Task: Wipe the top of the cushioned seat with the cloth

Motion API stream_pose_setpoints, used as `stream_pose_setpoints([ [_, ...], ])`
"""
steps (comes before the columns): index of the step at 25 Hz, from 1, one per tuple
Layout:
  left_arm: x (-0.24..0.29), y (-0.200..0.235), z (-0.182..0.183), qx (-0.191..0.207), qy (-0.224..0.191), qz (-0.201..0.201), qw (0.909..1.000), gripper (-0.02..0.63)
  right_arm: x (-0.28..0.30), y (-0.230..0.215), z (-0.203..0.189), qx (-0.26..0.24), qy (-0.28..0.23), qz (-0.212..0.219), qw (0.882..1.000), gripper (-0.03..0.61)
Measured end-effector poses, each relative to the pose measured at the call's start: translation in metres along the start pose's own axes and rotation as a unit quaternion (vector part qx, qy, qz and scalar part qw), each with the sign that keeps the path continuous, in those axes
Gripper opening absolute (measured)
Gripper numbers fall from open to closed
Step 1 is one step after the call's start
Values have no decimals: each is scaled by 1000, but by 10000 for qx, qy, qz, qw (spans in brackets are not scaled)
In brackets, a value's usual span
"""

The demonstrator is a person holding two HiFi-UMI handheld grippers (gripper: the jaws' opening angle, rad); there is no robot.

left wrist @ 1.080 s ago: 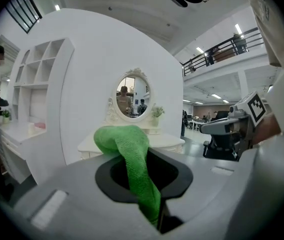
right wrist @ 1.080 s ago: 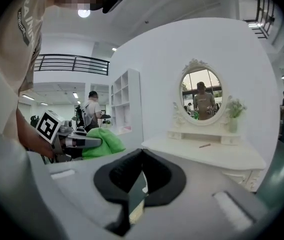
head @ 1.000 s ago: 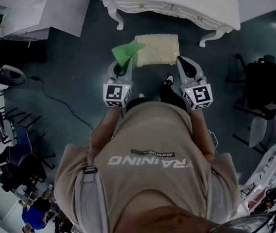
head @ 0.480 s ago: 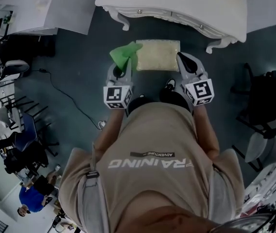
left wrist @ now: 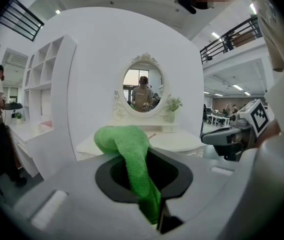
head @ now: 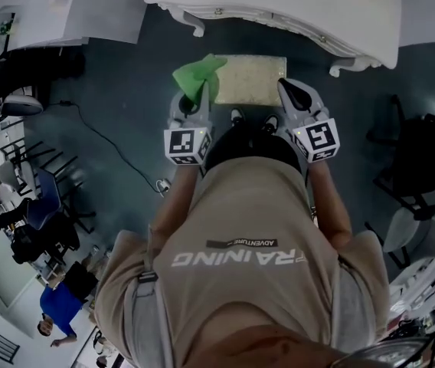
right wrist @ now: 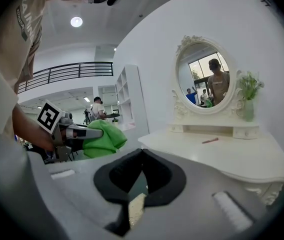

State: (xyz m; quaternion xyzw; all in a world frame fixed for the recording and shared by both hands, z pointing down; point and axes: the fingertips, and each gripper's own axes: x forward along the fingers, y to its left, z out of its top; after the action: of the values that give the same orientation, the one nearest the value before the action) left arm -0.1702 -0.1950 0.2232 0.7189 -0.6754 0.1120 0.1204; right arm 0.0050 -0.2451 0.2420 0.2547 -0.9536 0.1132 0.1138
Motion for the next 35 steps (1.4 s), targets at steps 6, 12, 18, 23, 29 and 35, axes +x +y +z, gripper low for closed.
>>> stream_pose_setpoints([
  [6,8,35,-5,-108,-36,-161,9998,47,19,16,14,-138,117,-267,9995,2],
  [12,28,87,-30,-224,104,-406,9989,48,58,25,11,-46,472,-531,9975,2],
  [18,69,135,-94,-254,447,-612,9968,48,115,25,-46,316,911,-770,9924,2],
  [23,111,169,-149,-203,736,-563,9955,48,170,20,-100,629,975,-1003,9882,2],
  [29,150,188,-220,-165,1234,-468,9911,47,217,13,-155,573,1225,-945,9863,2],
  [35,190,202,-316,-350,1772,-176,9834,47,227,-7,-232,740,1641,-883,9797,2],
])
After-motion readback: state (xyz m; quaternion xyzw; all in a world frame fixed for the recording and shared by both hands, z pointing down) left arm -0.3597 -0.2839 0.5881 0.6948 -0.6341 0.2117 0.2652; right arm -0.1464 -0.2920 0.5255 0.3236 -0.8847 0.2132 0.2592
